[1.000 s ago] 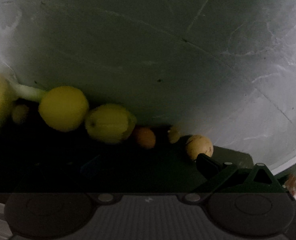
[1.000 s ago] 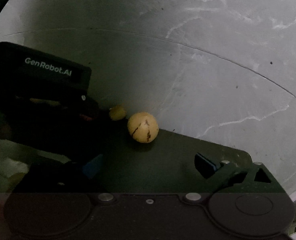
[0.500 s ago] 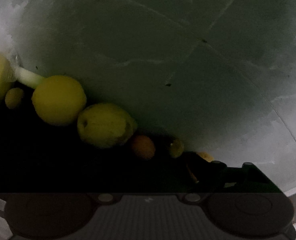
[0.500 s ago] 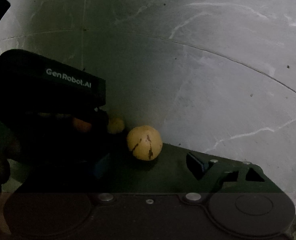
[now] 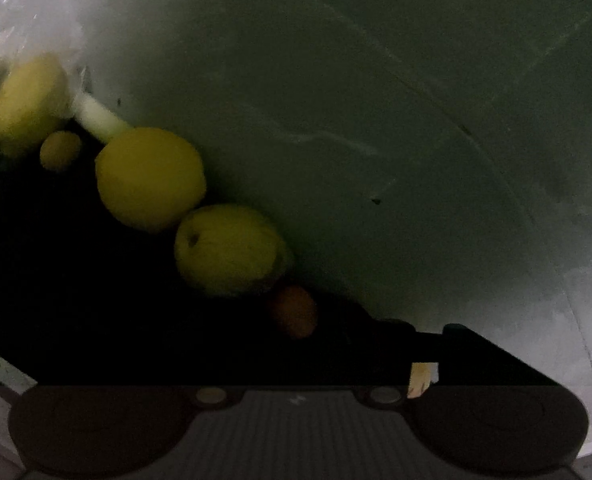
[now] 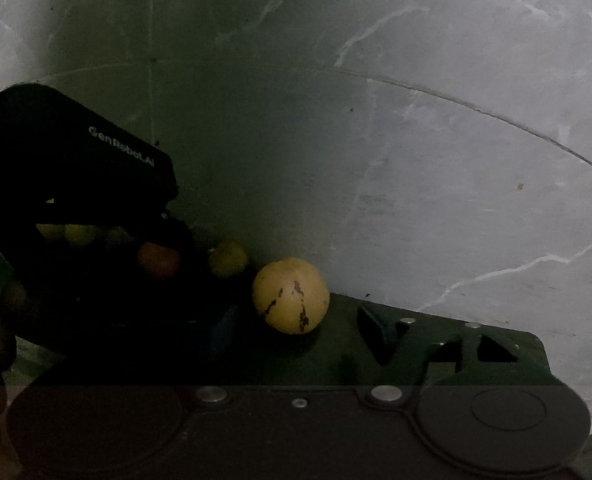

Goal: Organize fruits
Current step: 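Move both open tools over to the fruit row along the wall, then grasp a beige streaked fruit with the right tool while the left tool grasps a small orange fruit, then carry both fruits onto the silver tray and open both tools to release them, then move both open tools back from the tray toward the fruit row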

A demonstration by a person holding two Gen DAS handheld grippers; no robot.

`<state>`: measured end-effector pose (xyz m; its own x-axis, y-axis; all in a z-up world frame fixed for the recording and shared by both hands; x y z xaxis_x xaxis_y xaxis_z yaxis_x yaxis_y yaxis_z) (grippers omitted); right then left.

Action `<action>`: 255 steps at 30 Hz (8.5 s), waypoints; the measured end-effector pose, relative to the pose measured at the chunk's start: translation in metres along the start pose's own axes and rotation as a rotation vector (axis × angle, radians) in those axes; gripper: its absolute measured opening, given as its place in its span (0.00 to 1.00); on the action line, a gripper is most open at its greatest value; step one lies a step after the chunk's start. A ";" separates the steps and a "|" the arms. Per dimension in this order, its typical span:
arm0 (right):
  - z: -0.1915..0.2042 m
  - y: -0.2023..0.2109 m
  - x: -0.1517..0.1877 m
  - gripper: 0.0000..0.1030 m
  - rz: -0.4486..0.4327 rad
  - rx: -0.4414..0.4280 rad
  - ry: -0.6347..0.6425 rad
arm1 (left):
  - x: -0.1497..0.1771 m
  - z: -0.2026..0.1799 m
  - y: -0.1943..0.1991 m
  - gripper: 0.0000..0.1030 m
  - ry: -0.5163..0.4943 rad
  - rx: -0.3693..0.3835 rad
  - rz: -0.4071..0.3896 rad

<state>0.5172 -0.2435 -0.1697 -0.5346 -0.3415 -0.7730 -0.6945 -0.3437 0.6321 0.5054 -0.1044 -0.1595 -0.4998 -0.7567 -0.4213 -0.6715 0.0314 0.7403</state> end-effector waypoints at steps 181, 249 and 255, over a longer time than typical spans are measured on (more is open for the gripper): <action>0.175 0.209 0.108 0.59 0.056 0.075 -0.136 | 0.084 0.144 0.211 0.64 -1.053 0.282 0.224; 0.063 0.126 0.027 0.99 0.047 -0.090 -0.102 | 0.002 0.102 0.144 0.99 -0.693 0.101 0.090; 0.047 0.106 0.023 0.99 0.053 -0.077 -0.091 | -0.001 0.078 0.124 0.99 -0.608 0.127 0.100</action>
<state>0.4087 -0.2467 -0.1234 -0.6138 -0.2810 -0.7378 -0.6268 -0.3946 0.6718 0.3802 -0.0488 -0.1078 -0.7601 -0.2407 -0.6036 -0.6466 0.1884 0.7392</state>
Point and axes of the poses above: each gripper's, at about its wrist camera, not at the fingertips, and y roughly against the way its jaws point, z to its left, x to its underside, the point moved 8 cm from there along -y, roughly the way its jaws point
